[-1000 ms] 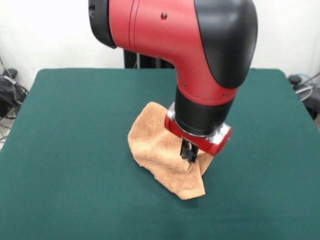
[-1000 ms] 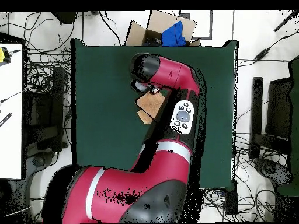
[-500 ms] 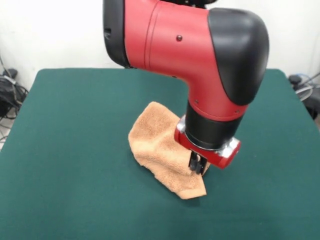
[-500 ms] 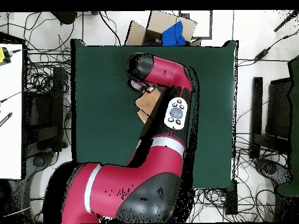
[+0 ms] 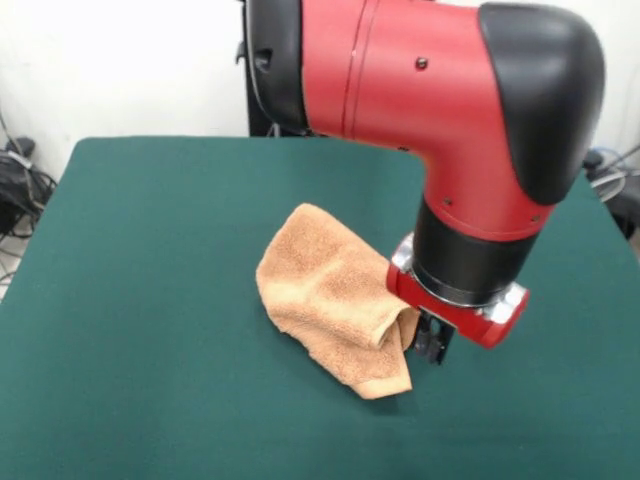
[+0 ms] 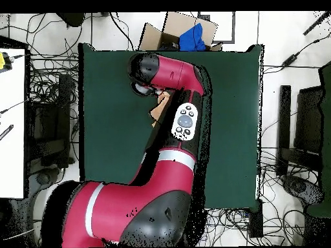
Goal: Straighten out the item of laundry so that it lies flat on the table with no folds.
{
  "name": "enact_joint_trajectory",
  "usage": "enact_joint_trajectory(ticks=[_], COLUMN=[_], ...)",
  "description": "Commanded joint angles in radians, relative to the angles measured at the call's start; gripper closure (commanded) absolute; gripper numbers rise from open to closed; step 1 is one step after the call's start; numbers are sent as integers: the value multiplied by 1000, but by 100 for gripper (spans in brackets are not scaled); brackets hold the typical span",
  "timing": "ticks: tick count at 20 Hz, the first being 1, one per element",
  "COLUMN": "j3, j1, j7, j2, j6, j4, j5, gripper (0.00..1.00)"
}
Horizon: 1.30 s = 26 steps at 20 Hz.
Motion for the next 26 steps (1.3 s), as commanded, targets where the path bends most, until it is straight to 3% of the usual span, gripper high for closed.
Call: enact_joint_trajectory(ticks=[1, 12, 26], j3=[-2, 21, 31], j1=[8, 2, -14], j7=[309, 265, 211], j2=[2, -72, -123], j6=[76, 9, 1], j4=[12, 144, 202], j5=[36, 29, 7], gripper=[100, 100, 100])
